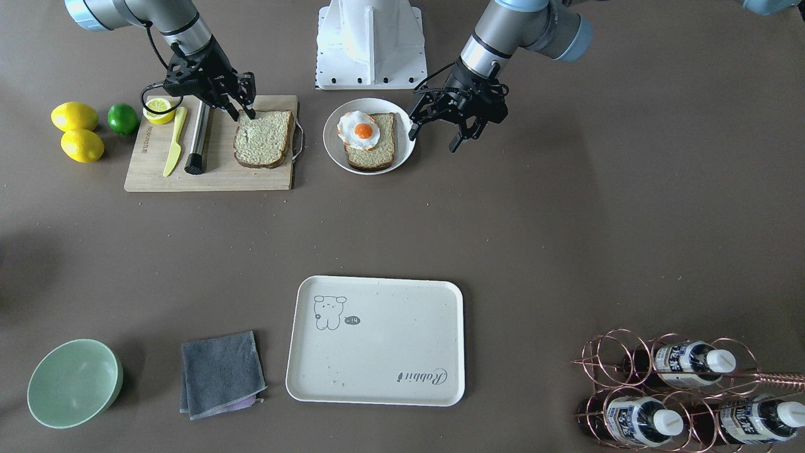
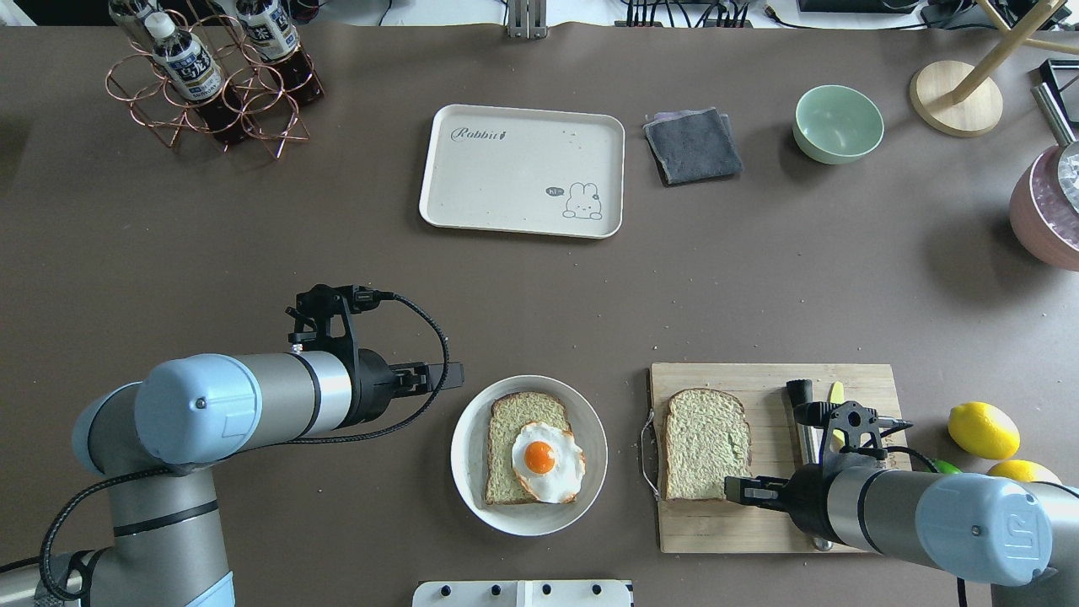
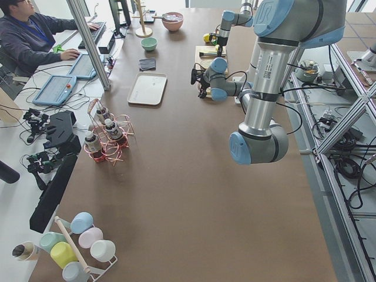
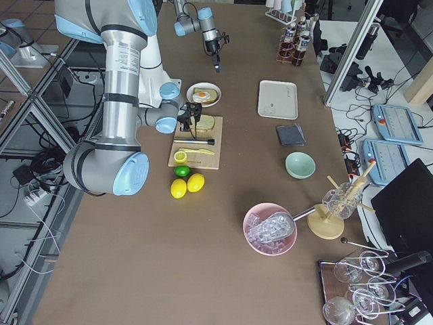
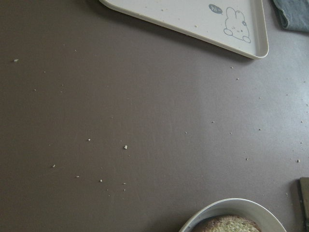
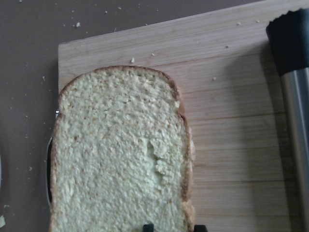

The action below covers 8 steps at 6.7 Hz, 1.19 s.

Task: Make sandwich and place on tray
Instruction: 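Move the right gripper down over the bread slice on the cutting board, then grasp the bread slice edge with the right gripper and lift it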

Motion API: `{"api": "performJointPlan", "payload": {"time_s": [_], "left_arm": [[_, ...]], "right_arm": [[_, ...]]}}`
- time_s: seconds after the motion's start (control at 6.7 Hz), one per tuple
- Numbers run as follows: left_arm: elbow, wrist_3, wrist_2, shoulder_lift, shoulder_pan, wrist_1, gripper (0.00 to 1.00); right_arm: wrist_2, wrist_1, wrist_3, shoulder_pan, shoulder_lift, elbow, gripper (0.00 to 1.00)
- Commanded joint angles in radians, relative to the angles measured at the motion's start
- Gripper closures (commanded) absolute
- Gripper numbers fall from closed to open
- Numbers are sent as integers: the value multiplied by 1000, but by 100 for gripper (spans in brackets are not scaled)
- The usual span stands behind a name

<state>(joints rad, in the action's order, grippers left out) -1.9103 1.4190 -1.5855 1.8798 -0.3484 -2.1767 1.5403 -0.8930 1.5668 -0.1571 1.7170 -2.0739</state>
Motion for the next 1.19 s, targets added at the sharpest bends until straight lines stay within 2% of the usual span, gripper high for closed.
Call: {"api": "performJointPlan", "payload": {"time_s": [0.0, 0.3, 0.6, 0.75, 1.05], "left_arm": [[1, 0, -1, 1, 0, 0, 2], [1, -2, -1, -1, 0, 0, 2], [-1, -2, -1, -1, 0, -2, 2], [-4, -2, -2, -1, 0, -2, 2], [-16, -6, -14, 1, -1, -3, 2]], "right_arm": [[0, 0, -1, -1, -1, -12, 100], [24, -3, -2, -34, 7, -81, 100], [175, -7, -2, -155, -2, -166, 100], [185, -15, -4, -156, -54, -164, 100], [173, -131, -20, -121, -205, -137, 100]]}}
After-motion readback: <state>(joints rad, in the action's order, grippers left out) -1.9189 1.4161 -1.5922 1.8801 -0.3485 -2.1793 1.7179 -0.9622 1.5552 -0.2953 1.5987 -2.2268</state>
